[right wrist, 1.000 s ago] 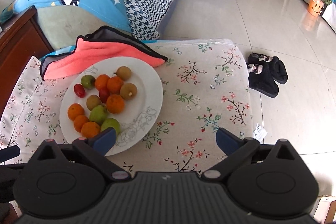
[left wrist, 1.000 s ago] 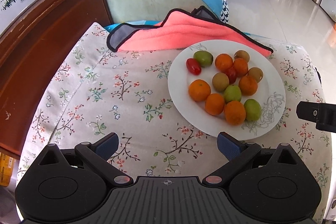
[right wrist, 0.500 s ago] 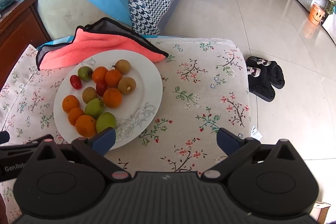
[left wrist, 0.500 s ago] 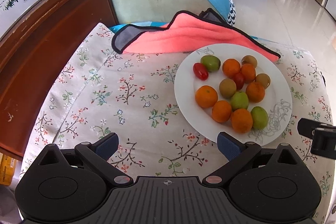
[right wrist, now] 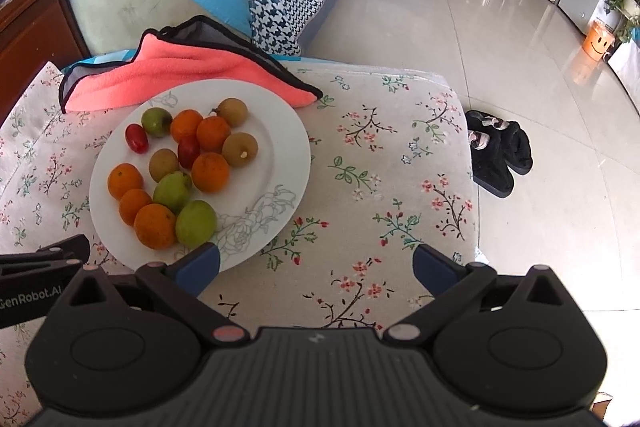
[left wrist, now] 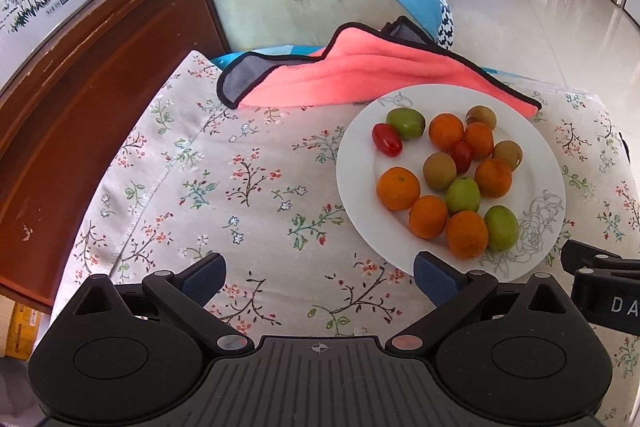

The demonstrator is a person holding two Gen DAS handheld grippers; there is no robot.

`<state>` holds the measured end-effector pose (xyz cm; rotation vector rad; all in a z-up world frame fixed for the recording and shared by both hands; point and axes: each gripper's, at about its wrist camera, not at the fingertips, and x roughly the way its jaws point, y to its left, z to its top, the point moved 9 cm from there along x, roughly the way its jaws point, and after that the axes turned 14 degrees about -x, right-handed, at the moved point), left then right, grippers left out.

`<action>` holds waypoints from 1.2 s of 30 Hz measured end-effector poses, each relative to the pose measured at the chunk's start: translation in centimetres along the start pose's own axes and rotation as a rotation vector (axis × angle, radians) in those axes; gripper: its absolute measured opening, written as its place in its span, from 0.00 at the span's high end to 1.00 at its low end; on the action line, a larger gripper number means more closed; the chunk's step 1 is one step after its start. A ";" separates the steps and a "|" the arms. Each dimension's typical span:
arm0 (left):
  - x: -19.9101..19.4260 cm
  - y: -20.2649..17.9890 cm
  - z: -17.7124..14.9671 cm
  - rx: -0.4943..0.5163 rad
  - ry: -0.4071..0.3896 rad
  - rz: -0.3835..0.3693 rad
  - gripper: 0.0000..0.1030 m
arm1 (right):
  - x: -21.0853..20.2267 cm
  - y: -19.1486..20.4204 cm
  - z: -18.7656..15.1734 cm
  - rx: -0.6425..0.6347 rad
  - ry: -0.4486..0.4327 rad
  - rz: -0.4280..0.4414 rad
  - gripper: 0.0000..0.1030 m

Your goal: Organize fruits

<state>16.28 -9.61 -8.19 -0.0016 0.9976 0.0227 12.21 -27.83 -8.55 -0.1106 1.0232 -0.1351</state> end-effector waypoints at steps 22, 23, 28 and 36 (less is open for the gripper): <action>0.0 -0.2 -0.1 0.017 -0.006 0.017 0.02 | 0.0 0.9 0.1 -0.043 -0.008 -0.021 0.01; 0.1 -0.2 -0.2 0.019 -0.007 0.020 0.02 | 0.0 0.9 0.1 -0.044 -0.008 -0.024 0.01; 0.1 0.0 0.0 0.019 -0.014 0.028 0.02 | 0.1 1.1 0.2 -0.053 -0.017 -0.033 0.01; 0.0 0.5 0.0 0.030 -0.034 0.059 0.02 | 0.2 1.6 0.3 -0.063 -0.031 -0.031 0.01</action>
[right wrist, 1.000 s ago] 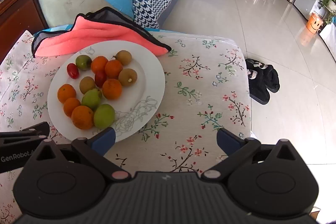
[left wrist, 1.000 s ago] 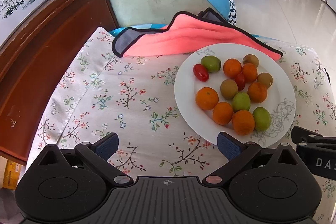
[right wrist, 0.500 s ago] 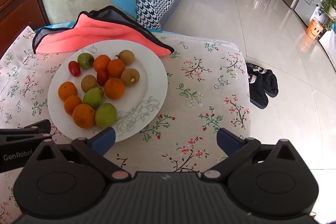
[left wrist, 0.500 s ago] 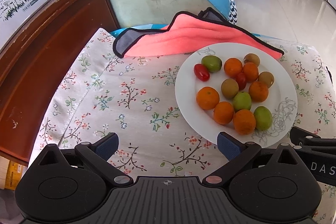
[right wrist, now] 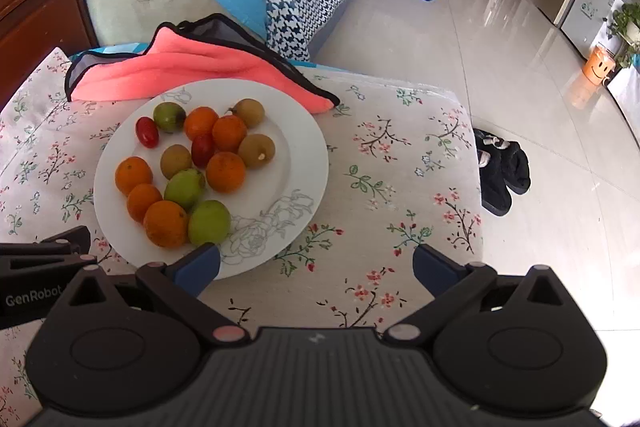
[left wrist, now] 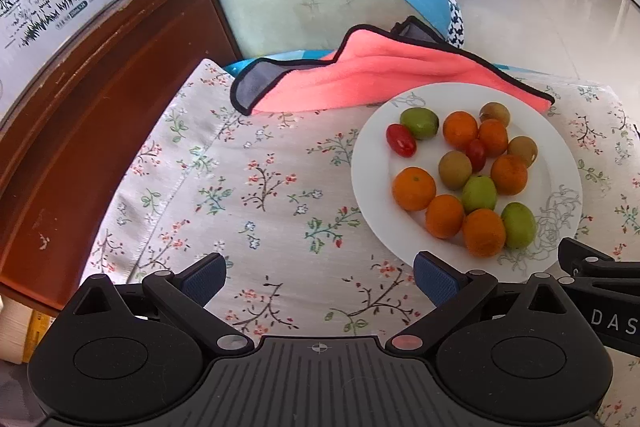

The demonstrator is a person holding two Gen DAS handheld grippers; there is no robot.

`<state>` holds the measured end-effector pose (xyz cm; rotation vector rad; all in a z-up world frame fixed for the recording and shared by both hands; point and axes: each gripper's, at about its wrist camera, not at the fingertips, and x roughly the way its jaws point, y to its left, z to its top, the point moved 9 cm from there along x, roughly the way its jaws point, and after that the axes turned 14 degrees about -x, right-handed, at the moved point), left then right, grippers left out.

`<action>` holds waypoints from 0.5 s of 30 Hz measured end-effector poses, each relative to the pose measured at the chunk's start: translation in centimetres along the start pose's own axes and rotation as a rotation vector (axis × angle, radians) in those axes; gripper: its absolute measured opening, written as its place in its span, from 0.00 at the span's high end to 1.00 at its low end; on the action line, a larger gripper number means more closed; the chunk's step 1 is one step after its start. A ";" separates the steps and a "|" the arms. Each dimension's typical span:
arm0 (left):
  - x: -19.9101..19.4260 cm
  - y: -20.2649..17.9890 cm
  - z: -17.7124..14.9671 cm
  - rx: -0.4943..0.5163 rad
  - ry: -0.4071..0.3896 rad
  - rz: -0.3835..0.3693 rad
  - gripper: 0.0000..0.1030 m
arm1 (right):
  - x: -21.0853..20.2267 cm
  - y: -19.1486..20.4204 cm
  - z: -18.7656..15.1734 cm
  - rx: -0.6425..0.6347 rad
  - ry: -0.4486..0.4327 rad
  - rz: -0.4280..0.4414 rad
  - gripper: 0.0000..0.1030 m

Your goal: Organize fruits

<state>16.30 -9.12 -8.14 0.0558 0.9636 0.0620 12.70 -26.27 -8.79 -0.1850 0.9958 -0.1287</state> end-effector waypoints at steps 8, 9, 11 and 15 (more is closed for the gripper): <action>-0.4 0.8 -0.4 0.024 -0.020 0.024 0.02 | -0.1 1.0 -0.1 -0.032 -0.019 0.009 0.01; -0.6 0.9 -0.5 0.029 -0.025 0.024 0.02 | -0.2 1.1 -0.2 -0.036 -0.023 0.013 0.01; -0.9 1.1 -0.7 0.036 -0.033 0.021 0.02 | -0.4 1.3 -0.3 -0.048 -0.032 0.020 0.01; -1.4 1.6 -1.4 0.044 -0.042 0.020 0.02 | -0.9 1.8 -0.7 -0.072 -0.047 0.031 0.01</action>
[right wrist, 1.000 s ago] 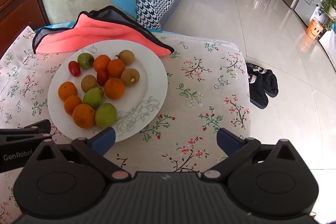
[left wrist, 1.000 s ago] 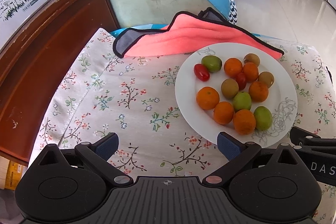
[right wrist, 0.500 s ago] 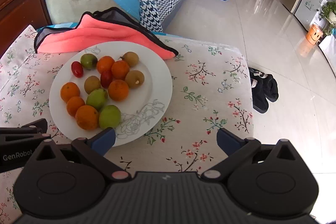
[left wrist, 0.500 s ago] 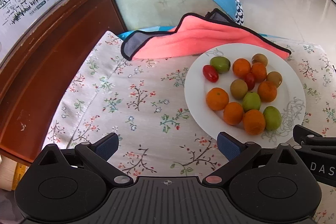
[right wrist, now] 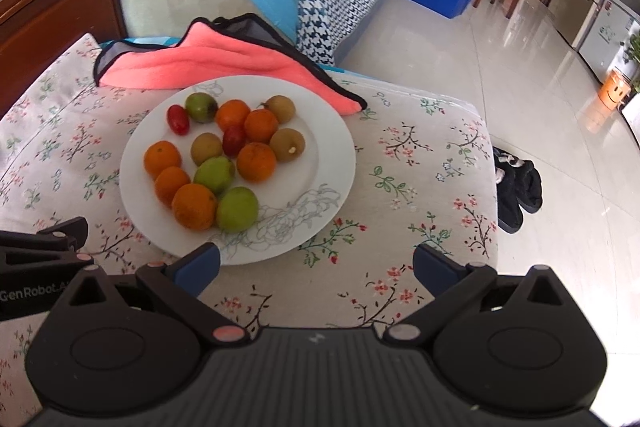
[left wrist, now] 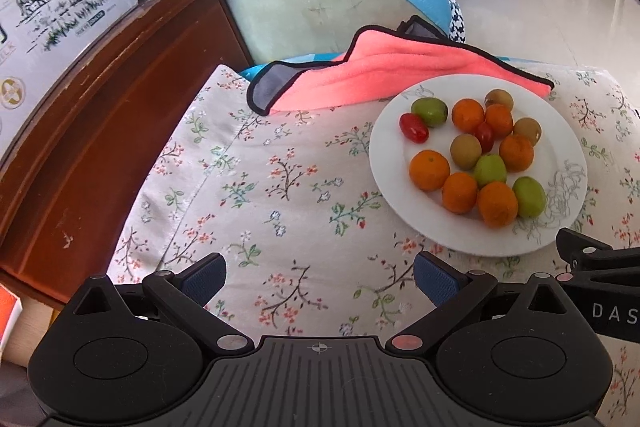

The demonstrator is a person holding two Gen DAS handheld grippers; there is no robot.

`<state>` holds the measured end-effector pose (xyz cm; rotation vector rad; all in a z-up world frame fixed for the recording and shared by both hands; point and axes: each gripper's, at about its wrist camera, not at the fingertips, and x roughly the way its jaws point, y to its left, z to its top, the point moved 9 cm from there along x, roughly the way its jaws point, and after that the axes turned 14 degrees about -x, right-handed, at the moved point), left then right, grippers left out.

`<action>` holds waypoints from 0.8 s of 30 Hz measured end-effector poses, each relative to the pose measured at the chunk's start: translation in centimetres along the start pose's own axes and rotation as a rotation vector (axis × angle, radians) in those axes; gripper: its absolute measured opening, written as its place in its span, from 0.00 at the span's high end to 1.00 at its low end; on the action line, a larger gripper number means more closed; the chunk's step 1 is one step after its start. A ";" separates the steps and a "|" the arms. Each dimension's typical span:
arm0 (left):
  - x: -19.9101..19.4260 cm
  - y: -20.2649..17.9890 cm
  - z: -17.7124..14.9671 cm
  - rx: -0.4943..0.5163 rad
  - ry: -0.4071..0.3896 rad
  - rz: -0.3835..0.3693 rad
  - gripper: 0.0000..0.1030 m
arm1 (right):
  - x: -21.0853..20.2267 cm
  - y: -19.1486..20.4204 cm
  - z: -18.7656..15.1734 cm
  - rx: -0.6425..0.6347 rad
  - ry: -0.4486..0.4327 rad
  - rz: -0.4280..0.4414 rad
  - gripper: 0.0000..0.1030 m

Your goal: Organize fruits

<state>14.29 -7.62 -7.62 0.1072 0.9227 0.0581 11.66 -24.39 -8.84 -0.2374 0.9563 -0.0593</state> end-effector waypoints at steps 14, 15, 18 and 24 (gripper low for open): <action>-2.9 2.5 -3.6 -0.049 0.022 -0.111 0.02 | -2.1 1.5 -1.8 -0.030 -0.085 0.105 0.01; -3.0 2.9 -3.7 -0.056 0.023 -0.114 0.02 | -2.2 1.6 -2.2 -0.024 -0.088 0.122 0.01; -3.4 4.1 -3.9 -0.076 0.022 -0.122 0.02 | -2.5 2.5 -3.2 -0.024 -0.109 0.175 0.01; -4.0 5.8 -4.1 -0.106 0.012 -0.137 0.02 | -3.3 5.8 -5.0 -0.115 -0.195 0.295 0.01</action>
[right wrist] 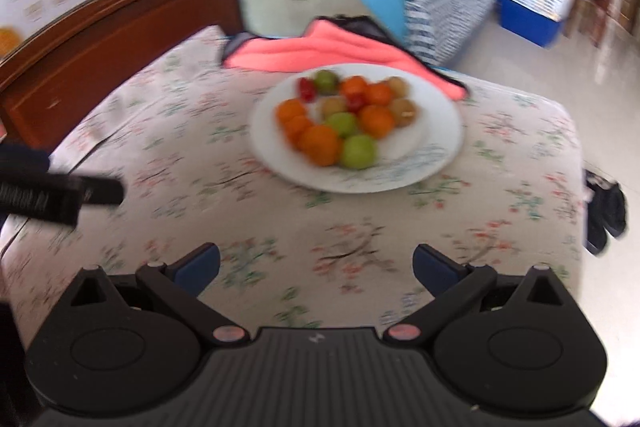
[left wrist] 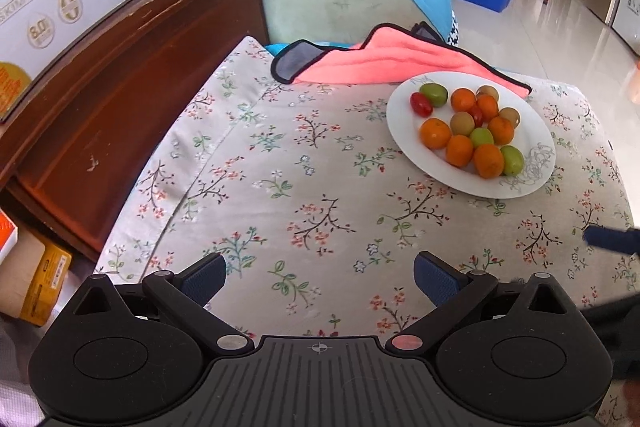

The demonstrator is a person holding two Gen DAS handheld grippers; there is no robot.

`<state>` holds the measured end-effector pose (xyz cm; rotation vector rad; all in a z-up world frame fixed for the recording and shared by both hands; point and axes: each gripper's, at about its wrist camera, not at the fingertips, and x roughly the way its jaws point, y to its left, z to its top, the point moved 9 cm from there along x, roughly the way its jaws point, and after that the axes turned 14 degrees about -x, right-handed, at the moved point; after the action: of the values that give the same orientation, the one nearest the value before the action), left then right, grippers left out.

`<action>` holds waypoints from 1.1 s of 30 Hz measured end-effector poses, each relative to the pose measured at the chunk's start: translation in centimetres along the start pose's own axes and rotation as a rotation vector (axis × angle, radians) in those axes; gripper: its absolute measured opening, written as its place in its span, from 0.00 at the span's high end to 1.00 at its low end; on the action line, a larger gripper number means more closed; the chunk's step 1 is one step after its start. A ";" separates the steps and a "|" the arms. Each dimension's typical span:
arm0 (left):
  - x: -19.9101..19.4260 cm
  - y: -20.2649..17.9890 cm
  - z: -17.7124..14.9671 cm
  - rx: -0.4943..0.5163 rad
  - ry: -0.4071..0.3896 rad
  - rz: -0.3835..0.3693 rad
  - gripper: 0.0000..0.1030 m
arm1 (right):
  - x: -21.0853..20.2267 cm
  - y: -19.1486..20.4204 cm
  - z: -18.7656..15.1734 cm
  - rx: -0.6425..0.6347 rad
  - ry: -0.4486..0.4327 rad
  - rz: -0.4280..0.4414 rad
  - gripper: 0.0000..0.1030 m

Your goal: Organize fruits

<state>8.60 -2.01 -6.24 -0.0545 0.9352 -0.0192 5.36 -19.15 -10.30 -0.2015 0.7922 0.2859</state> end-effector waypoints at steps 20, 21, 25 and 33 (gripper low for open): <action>-0.5 1.0 -0.6 -0.010 0.007 -0.032 0.02 | 3.6 7.9 -1.1 -0.328 -0.189 0.158 0.01; -0.4 1.1 -0.6 -0.011 0.008 -0.030 0.02 | 3.8 8.0 -0.9 -0.330 -0.199 0.154 0.01; -0.2 1.4 -0.7 -0.020 0.012 -0.025 0.02 | 4.2 8.2 -0.2 -0.340 -0.217 0.160 0.01; 0.2 1.6 -0.7 -0.038 0.017 -0.021 0.02 | 4.8 8.4 0.5 -0.354 -0.219 0.176 0.01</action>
<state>8.13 -0.47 -6.90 -0.1001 0.9517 -0.0216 6.10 -10.23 -14.03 -0.4270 0.5381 0.6051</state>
